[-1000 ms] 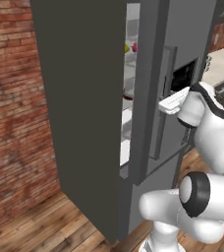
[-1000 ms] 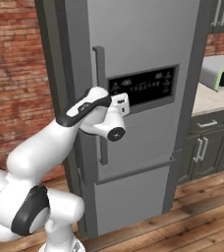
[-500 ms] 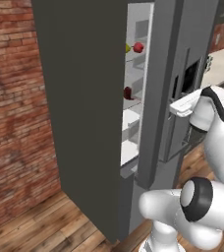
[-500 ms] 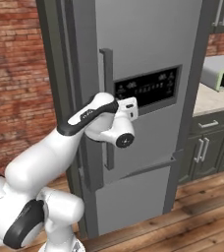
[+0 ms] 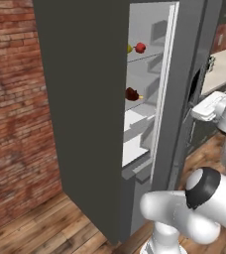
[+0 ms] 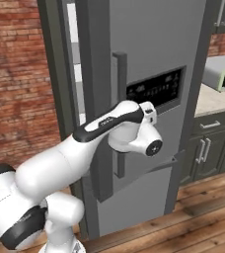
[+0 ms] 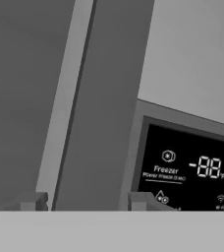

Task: Gather the lemon and bell pepper from the fridge and place them on a tray on the dining counter. Then gather the fish and steak from the fridge and place them on the other tray.

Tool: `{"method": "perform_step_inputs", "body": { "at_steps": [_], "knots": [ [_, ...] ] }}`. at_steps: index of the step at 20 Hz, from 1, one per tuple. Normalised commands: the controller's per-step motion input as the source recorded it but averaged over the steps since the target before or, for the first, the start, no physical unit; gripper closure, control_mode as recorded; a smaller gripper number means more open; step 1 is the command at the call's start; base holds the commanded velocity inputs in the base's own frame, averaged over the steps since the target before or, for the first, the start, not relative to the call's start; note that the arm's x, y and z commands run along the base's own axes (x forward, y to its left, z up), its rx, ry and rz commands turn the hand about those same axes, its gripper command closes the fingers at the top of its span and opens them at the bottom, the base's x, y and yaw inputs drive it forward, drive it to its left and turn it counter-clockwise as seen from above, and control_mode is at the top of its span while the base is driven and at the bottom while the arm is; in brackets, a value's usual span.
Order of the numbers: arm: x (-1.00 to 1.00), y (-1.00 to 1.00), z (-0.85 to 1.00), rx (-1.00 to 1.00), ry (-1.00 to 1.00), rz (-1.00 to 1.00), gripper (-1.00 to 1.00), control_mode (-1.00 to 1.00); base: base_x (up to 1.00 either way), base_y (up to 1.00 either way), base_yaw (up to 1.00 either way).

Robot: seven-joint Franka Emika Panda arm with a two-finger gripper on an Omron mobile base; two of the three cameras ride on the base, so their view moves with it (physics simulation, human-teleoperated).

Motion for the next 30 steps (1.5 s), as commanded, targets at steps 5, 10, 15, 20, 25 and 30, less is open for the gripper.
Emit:
{"method": "perform_step_inputs", "body": {
  "at_steps": [5, 10, 15, 20, 25, 30],
  "knots": [
    [-0.09, -0.81, 0.10, 0.00, 0.01, -0.13, -1.00, -1.00, 0.00, 0.00, 0.00],
    [-0.52, -0.44, 0.05, 0.00, -0.04, -0.16, -1.00, -1.00, 0.00, 0.00, 0.00],
    [-1.00, 0.14, 0.15, 0.00, -0.23, -0.15, -1.00, -1.00, 0.00, 0.00, 0.00],
    [-0.72, 0.30, 0.27, 0.00, -0.19, -0.11, -1.00, -1.00, 0.00, 0.00, 0.00],
    [-0.41, -0.07, 0.34, 0.00, -0.08, -0.04, -1.00, -1.00, 0.00, 0.00, 0.00],
    [-0.12, -0.21, 0.31, -0.03, -0.02, -0.01, -1.00, -1.00, 0.00, 0.00, 0.00]
  ]
}}
